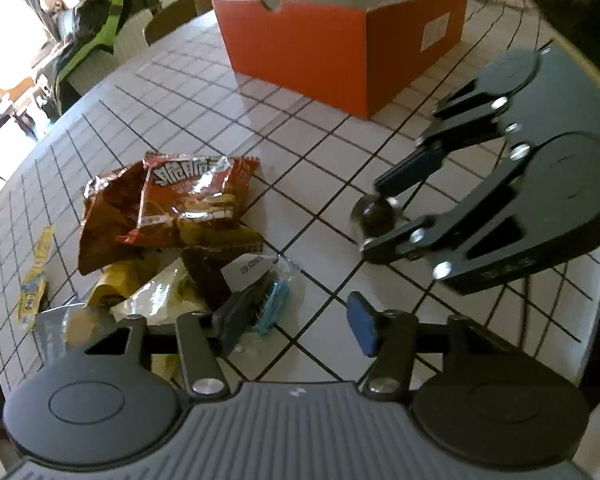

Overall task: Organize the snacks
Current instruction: 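Grasp the dark round candy with the right gripper while the left gripper grasps the blue wrapped candy, then carry both candies over the box and open both grippers to drop them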

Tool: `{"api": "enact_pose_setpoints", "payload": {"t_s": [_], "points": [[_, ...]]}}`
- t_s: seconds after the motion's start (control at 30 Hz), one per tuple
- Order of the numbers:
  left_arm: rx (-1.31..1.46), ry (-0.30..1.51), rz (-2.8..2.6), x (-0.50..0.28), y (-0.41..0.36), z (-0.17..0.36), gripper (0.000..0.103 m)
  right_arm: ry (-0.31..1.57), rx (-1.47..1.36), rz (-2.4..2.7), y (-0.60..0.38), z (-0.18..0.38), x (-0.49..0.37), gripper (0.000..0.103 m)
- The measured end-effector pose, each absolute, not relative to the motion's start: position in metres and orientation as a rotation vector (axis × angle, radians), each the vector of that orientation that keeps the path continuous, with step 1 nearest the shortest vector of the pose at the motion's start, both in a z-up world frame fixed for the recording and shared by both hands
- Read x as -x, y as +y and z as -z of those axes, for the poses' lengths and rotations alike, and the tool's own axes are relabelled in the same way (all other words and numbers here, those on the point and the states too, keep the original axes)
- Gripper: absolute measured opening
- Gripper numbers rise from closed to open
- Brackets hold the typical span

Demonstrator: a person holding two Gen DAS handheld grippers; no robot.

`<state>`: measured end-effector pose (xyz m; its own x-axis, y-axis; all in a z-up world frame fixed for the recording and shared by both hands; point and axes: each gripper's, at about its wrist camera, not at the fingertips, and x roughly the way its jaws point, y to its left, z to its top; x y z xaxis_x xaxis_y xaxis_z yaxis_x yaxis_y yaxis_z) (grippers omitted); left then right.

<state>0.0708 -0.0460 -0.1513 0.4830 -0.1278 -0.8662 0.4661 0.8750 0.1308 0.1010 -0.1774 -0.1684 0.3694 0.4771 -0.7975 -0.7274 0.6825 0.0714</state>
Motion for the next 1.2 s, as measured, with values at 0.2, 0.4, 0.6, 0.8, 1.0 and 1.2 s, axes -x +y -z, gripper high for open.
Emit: {"api": "enact_pose_setpoints", "payload": {"t_s": [0.2, 0.4, 0.6, 0.8, 1.0, 1.2], "points": [[-0.374, 1.044, 0.366, -0.085, -0.047, 0.161, 0.046, 0.916, 0.273, -0.769, -0.188, 0.169, -0.101, 0.046], [-0.264, 1.095, 0.367, -0.093, -0.038, 0.162, 0.032, 0.915, 0.247, -0.776, -0.190, 0.168, -0.102, 0.046], [-0.258, 1.080, 0.345, -0.085, -0.044, 0.160, 0.011, 0.914, 0.236, -0.766, -0.193, 0.167, -0.103, 0.046], [-0.192, 1.075, 0.319, -0.086, -0.045, 0.150, 0.011, 0.906, 0.207, -0.749, -0.203, 0.155, -0.103, 0.046], [-0.143, 1.023, 0.304, -0.088, -0.055, 0.120, 0.011, 0.863, 0.180, -0.720, -0.222, 0.123, -0.105, 0.046], [-0.108, 0.956, 0.291, -0.102, -0.074, 0.083, 0.011, 0.796, 0.179, -0.690, -0.247, 0.085, -0.114, 0.046]]}}
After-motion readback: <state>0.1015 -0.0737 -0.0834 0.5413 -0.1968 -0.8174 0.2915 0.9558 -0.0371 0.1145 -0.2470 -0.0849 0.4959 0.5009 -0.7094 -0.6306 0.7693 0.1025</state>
